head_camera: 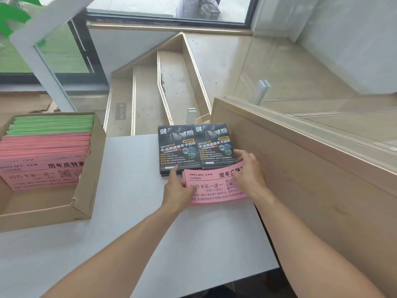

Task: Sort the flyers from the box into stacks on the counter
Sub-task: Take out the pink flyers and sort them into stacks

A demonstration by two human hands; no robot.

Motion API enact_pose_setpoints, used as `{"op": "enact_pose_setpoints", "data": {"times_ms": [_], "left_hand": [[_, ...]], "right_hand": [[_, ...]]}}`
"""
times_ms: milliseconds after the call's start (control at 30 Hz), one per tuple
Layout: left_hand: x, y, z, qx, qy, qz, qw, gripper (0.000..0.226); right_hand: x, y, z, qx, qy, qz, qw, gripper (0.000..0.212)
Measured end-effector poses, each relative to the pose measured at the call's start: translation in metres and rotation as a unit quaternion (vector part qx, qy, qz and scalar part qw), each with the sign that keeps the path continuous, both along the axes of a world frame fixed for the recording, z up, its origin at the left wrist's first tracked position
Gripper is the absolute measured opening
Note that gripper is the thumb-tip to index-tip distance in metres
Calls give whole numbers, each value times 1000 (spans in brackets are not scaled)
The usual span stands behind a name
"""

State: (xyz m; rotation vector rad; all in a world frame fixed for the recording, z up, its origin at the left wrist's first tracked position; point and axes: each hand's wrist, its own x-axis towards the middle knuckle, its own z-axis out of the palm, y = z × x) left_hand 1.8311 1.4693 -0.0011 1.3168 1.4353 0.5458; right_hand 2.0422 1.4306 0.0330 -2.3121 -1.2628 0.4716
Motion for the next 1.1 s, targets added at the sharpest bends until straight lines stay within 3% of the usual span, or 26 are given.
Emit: {"op": "enact_pose_setpoints", "data": {"times_ms": [300,433,500,667,1100], "left_hand": [[-2,-1,-14,13,51,1,999,104],[-3,-17,-19,11,37,-58,998,138],[0,-24,-17,42,68,-109,991,145],[5,-19,-13,146,171,-158,961,121],[9,-16,-19,152,210,-166,952,112]], "right_hand": [[5,-5,-27,49,-73,28,996,69],[5,-26,-23,-67,-27,143,987,99],[7,-34,-25,-127,-60,195,971,110],[12,-32,-25,-168,-64,193,965,108],[17,-19,-22,-180,-62,203,960,108]]}}
